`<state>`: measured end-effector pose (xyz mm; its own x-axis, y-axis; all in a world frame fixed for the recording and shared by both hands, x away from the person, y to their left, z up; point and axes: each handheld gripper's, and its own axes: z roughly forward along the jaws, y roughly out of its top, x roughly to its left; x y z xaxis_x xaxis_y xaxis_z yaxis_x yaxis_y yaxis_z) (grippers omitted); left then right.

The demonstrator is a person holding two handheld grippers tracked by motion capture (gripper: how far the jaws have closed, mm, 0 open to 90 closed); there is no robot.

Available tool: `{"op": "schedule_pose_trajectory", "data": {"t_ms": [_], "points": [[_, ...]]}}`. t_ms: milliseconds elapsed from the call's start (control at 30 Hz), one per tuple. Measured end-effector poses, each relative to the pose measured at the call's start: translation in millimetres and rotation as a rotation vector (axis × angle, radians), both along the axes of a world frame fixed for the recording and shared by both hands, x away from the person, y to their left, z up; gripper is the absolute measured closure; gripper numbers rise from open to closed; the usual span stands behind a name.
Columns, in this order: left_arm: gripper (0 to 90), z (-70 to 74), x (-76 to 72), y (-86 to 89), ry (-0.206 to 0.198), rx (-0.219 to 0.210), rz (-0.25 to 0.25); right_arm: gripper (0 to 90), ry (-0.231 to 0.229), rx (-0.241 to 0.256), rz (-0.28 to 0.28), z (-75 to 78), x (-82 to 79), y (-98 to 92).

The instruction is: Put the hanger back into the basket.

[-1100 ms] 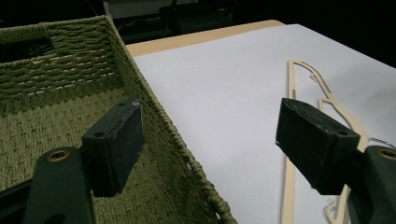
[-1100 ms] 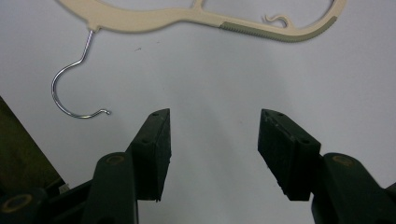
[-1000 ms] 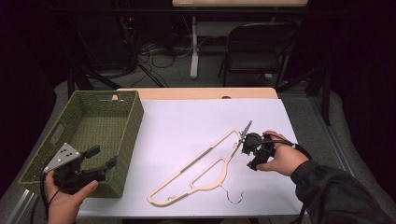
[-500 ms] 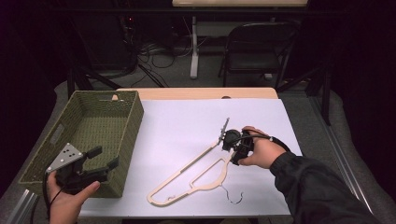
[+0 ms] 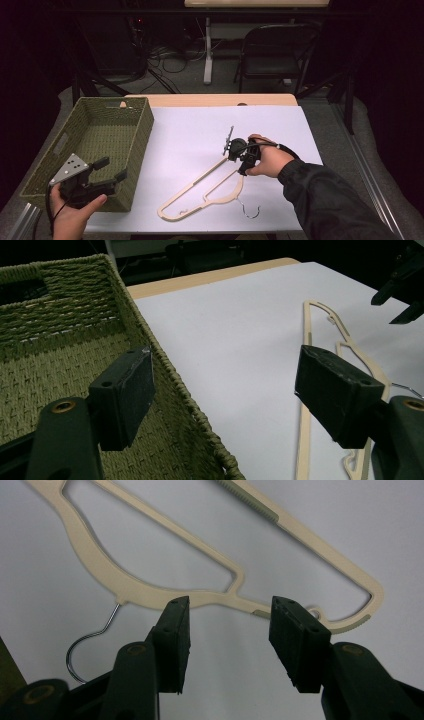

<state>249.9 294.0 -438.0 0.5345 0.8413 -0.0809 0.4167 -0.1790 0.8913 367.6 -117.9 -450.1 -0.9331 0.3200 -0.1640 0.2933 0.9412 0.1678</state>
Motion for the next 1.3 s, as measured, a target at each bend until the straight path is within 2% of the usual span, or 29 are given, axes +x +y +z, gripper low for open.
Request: {"op": "schedule_pose_trajectory", "data": {"t_ms": [500, 700, 800, 933, 1300], "points": [[23.9, -0.4, -0.2, -0.4, 0.003, 0.001, -0.002, 51.2, 0.039, -0.036, 0.048, -14.5, 4.2, 13.8], [23.9, -0.9, 0.0, -2.1, 0.006, 0.001, -0.006, 51.2, 0.045, -0.038, 0.049, -18.0, 7.7, 15.6], [23.9, -1.0, 0.1, -3.1, 0.005, 0.004, -0.010, 51.2, 0.069, -0.043, 0.042, -20.4, 10.8, 16.2], [23.9, -1.0, 0.3, -4.7, 0.005, 0.007, -0.017, 51.5, 0.072, -0.048, 0.046, -24.5, 13.6, 17.7], [24.0, -2.7, 0.5, -11.1, 0.010, 0.013, -0.038, 51.6, 0.074, -0.073, 0.099, -40.2, 17.8, 29.8]]}}
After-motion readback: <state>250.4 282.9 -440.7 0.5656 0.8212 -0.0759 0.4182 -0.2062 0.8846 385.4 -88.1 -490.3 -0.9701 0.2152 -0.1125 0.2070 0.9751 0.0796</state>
